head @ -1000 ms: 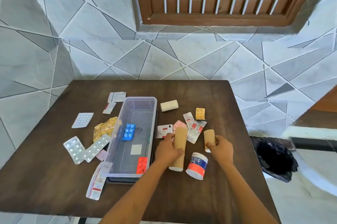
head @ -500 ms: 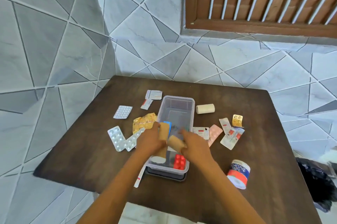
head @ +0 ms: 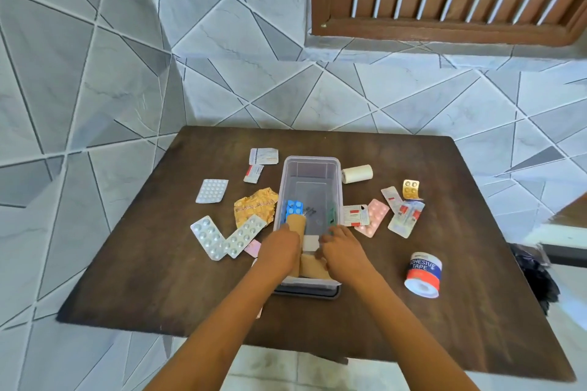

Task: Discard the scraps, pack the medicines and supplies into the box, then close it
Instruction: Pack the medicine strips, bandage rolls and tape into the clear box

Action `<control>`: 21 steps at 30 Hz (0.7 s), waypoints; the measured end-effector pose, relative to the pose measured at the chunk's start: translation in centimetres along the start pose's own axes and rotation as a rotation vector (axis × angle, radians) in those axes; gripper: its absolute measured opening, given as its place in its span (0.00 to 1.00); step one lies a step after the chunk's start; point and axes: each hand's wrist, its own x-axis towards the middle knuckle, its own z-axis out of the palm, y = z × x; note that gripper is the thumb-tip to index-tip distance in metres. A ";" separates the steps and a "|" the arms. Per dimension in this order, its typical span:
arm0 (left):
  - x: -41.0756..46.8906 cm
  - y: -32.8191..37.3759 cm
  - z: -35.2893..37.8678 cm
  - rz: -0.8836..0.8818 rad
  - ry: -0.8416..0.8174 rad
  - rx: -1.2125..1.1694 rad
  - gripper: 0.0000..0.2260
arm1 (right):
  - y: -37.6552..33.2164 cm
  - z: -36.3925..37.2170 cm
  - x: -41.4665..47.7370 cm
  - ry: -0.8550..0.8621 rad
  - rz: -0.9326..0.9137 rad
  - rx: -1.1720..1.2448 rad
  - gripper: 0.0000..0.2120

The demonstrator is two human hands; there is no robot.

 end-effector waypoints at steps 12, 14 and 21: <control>-3.1 -3.1 0.1 -0.036 0.312 -0.552 0.09 | 0.8 1.3 -3.1 0.409 0.230 0.445 0.21; -4.7 -4.3 0.7 -0.125 0.447 -0.624 0.06 | 1.9 1.6 -4.5 0.479 0.451 0.475 0.23; -5.4 -4.6 4.9 -0.308 -0.028 -0.375 0.28 | 5.6 2.8 -8.2 -0.073 0.900 0.329 0.39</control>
